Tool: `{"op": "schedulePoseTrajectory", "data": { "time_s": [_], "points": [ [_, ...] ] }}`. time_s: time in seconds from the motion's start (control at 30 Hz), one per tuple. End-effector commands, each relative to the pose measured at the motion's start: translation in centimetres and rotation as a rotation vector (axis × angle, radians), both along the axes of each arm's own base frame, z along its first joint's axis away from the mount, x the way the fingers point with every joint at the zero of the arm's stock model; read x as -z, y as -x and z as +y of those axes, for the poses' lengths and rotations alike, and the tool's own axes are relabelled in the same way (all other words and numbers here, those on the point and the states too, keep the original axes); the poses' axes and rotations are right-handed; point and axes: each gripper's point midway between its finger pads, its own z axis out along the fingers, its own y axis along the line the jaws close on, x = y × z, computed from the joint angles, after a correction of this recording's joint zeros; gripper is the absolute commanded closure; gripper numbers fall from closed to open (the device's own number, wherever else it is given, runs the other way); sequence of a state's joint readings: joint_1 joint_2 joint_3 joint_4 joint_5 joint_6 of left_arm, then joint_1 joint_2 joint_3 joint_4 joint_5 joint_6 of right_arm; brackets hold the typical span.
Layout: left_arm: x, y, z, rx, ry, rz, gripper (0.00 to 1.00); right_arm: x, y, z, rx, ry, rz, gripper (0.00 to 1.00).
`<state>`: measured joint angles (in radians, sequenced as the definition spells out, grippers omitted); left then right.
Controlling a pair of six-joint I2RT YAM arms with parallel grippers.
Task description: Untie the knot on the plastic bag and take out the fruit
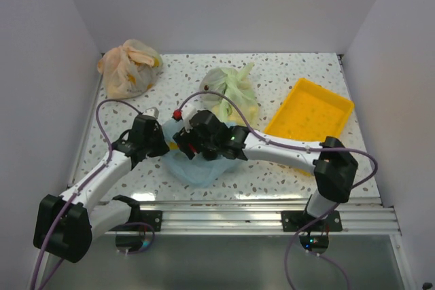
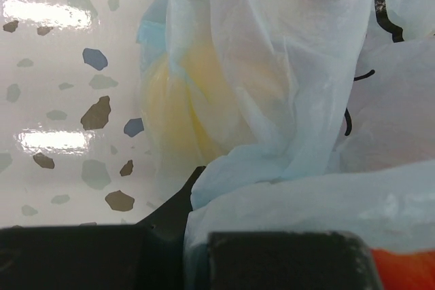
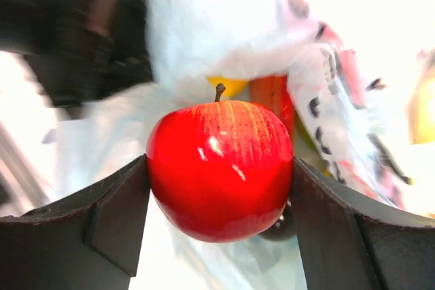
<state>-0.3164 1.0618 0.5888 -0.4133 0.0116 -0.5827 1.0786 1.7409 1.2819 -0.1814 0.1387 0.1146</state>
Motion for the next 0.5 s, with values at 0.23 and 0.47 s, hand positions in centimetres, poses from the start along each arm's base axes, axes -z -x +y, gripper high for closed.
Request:
{"op": "schedulePoseTrajectory", "data": {
  "time_s": [0.23, 0.47],
  "points": [
    [-1.4, -0.7, 0.1, 0.001, -0.02, -0.019, 1.0, -14.8, -1.1, -3.4, 0.01, -0.167, -0.21, 0.81],
    [-0.8, -0.1, 0.2, 0.007, -0.02, -0.014, 1.0, -14.6, -10.6, -16.1, 0.513, 0.04, -0.346, 0.81]
  ]
}}
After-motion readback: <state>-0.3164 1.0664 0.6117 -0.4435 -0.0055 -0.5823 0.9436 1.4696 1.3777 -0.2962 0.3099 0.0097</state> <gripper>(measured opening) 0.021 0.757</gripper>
